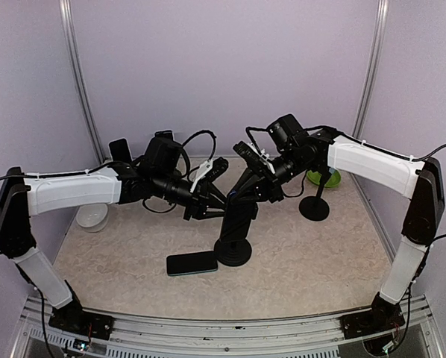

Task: Place the phone on the phone stand
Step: Install the phone onto the phone stand.

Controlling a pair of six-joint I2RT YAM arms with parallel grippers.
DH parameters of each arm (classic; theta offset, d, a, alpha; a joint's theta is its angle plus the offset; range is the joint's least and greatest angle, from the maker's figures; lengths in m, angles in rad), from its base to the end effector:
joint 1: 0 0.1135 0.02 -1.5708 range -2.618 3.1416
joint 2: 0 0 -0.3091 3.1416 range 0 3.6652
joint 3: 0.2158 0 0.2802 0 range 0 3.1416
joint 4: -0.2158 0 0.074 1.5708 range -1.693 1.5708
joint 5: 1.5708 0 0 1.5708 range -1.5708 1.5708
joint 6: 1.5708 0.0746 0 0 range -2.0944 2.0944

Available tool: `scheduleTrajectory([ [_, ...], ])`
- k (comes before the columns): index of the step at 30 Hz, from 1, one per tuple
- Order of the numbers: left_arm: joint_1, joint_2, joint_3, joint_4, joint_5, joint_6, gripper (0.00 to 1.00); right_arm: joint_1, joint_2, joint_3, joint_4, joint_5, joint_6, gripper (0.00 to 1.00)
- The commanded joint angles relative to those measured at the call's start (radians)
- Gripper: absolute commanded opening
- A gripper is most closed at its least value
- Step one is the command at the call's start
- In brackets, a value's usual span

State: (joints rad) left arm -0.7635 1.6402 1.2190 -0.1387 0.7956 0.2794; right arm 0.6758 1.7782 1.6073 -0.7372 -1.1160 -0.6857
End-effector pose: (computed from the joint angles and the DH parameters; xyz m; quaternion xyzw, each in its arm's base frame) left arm 0.2685 -0.3308 0.2977 0.5645 0.6060 -0.4361 0.3521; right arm 0.2930 0.3208 0.3444 -0.6387 0.5150 0.4993 0.2785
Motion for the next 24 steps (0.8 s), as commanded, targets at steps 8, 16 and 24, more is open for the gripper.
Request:
scheduleTrajectory([
  [8, 0.009, -0.202, -0.056, -0.059, 0.18, -0.051, 0.0, -0.134, -0.028, -0.022, -0.133, 0.34, 0.042, 0.0],
  [16, -0.024, -0.216, 0.009, -0.104, -0.008, -0.075, 0.0, -0.133, 0.004, -0.013, -0.14, 0.345, 0.049, 0.0],
  [24, -0.052, -0.244, 0.028, -0.108, 0.004, -0.058, 0.0, -0.128, 0.003, -0.002, -0.096, 0.384, 0.096, 0.0],
])
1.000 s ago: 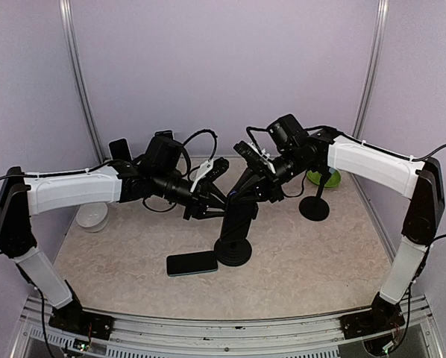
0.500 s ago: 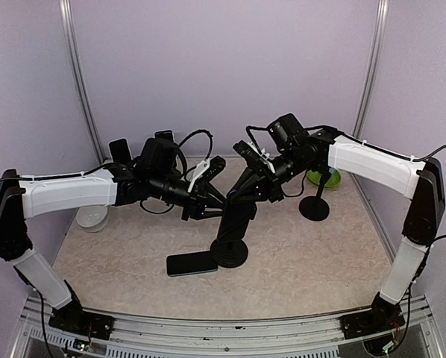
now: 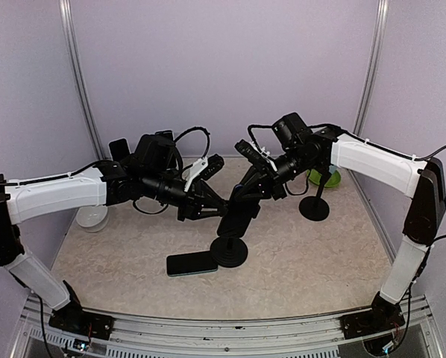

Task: Place the phone on the phone stand
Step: Install the phone onto the phone stand.

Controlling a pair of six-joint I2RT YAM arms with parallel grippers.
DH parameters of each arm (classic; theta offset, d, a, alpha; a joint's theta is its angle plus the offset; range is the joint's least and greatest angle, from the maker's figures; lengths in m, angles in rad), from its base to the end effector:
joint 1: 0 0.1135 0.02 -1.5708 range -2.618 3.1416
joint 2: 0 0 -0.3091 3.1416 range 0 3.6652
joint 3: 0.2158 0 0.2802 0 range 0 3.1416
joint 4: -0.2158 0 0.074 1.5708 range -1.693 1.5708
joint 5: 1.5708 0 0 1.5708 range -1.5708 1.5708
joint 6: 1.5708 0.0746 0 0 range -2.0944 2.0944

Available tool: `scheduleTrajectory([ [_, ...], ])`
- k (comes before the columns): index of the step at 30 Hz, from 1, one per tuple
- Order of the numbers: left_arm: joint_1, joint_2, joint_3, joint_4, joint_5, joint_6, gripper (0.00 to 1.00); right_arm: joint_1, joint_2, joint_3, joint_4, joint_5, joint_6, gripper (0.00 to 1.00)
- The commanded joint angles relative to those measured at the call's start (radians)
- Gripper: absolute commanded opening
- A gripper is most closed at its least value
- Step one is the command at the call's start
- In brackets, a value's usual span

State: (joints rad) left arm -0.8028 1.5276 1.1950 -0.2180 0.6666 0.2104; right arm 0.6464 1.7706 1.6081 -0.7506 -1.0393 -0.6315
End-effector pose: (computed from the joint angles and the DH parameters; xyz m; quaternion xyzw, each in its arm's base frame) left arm 0.2433 -0.3183 0.3203 0.5398 0.6436 -0.4078 0.3580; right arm 0.3041 0.3100 0.3429 -0.6186 0.5638 0.4720 0.2768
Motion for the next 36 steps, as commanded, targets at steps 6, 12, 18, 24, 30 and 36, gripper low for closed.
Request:
scheduleTrajectory([
  [6, -0.018, -0.109, 0.032, 0.005, 0.079, -0.034, 0.0, -0.061, 0.025, -0.003, -0.064, 0.313, 0.056, 0.0],
  [12, -0.024, -0.097, 0.009, 0.059, 0.05, -0.066, 0.0, -0.041, 0.023, 0.008, -0.046, 0.301, 0.085, 0.0],
  [18, -0.027, -0.063, 0.001, 0.087, 0.062, -0.073, 0.02, -0.035, -0.005, 0.012, -0.035, 0.268, 0.085, 0.0],
  [24, -0.029, -0.028, -0.02, 0.156, 0.042, -0.099, 0.04, -0.025, -0.002, 0.018, -0.035, 0.245, 0.081, 0.0],
  [30, -0.03, -0.008, -0.039, 0.202, 0.026, -0.126, 0.04, -0.01, 0.0, 0.039, -0.033, 0.236, 0.086, 0.0],
  [36, -0.031, -0.019, -0.068, 0.229, 0.021, -0.132, 0.04, -0.001, -0.01, 0.047, -0.024, 0.22, 0.094, 0.12],
])
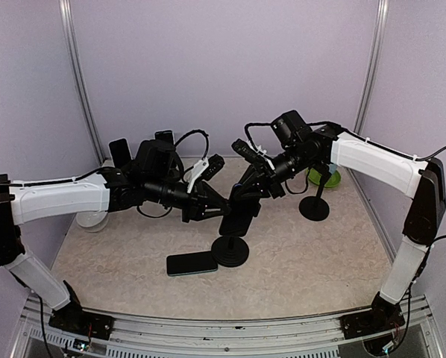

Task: Place the phone on the phone stand
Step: Install the phone onto the phone stand.

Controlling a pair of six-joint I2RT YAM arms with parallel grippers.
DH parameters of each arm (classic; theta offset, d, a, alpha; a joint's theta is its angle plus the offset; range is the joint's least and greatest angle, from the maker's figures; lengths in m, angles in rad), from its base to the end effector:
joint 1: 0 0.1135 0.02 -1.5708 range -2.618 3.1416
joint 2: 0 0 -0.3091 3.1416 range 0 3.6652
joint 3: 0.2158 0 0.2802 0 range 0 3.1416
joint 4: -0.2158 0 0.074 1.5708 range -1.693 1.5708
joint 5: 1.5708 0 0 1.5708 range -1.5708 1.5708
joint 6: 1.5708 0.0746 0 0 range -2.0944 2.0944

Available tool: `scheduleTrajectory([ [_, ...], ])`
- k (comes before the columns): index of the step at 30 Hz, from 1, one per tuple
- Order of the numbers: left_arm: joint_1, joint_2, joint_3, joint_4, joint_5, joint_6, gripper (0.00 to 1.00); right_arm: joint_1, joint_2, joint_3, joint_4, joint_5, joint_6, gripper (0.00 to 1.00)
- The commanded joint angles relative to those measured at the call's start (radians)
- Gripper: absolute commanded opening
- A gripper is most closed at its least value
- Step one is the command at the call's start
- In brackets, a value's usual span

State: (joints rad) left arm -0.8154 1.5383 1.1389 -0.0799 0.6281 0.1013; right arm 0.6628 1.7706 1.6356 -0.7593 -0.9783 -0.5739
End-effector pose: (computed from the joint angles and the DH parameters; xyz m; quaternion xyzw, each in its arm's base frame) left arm 0.2455 -0.3247 0.3093 0.5035 0.6581 -0.4199 0.3703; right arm 0.3033 0.3152 0.3489 -0.6098 0.5881 0.4558 0.2729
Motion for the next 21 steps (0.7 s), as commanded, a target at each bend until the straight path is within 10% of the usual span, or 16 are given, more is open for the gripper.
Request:
scheduleTrajectory([
  [1, -0.018, -0.032, -0.018, 0.094, 0.058, -0.024, 0.04, -0.016, -0.013, 0.018, -0.011, 0.155, 0.039, 0.16],
  [21, -0.018, -0.085, -0.15, 0.228, 0.046, -0.061, 0.03, -0.014, -0.164, -0.124, 0.26, 0.107, 0.243, 0.74],
])
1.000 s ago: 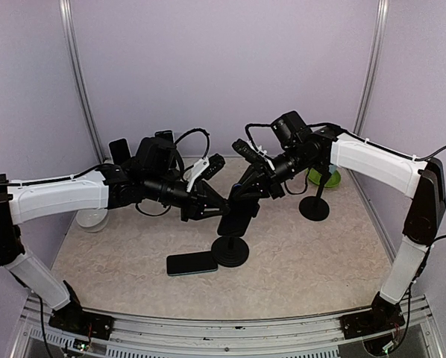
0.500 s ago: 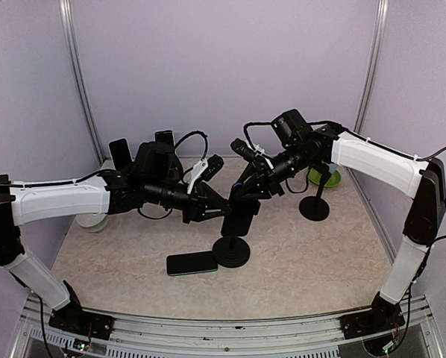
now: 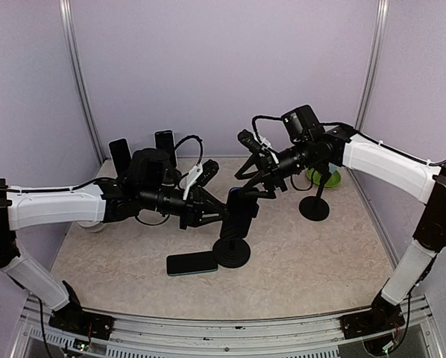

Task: Place the phone on the phone stand
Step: Install the phone onto the phone stand.

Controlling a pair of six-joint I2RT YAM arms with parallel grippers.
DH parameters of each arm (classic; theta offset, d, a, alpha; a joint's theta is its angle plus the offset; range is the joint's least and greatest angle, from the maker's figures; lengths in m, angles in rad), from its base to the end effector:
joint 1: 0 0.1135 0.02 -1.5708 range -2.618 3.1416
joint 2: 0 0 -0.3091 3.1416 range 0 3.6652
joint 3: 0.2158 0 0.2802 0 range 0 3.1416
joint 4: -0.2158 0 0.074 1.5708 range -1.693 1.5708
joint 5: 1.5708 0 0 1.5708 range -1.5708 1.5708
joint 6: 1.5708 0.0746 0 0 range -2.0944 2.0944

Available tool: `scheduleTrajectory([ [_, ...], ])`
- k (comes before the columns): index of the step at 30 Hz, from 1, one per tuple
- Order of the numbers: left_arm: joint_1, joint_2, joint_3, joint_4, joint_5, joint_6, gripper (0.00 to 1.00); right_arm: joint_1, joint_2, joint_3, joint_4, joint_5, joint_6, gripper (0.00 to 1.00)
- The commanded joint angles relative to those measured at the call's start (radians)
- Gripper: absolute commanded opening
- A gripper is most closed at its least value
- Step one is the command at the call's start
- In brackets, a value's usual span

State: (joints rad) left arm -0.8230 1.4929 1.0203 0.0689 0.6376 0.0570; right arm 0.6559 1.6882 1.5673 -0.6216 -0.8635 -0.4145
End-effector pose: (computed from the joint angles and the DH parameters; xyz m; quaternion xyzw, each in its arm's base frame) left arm 0.2327 -0.3162 0.2979 0.4938 0.6434 -0.4381 0.3876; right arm 0.3025 0.3044 0.3642 -0.5689 0.6293 0.4243 0.3167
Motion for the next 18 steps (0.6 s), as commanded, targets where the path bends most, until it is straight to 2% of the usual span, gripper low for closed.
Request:
scheduleTrajectory([
  [1, -0.011, -0.042, -0.043, 0.099, 0.034, -0.022, 0.03, -0.007, -0.098, -0.075, 0.142, -0.006, 0.102, 0.74],
  [11, -0.008, -0.052, -0.141, 0.266, -0.002, -0.07, 0.04, -0.018, -0.249, -0.344, 0.361, 0.068, 0.255, 0.75],
  [18, -0.008, -0.029, -0.171, 0.332, -0.008, -0.091, 0.04, -0.023, -0.324, -0.488, 0.485, 0.044, 0.347, 0.75],
])
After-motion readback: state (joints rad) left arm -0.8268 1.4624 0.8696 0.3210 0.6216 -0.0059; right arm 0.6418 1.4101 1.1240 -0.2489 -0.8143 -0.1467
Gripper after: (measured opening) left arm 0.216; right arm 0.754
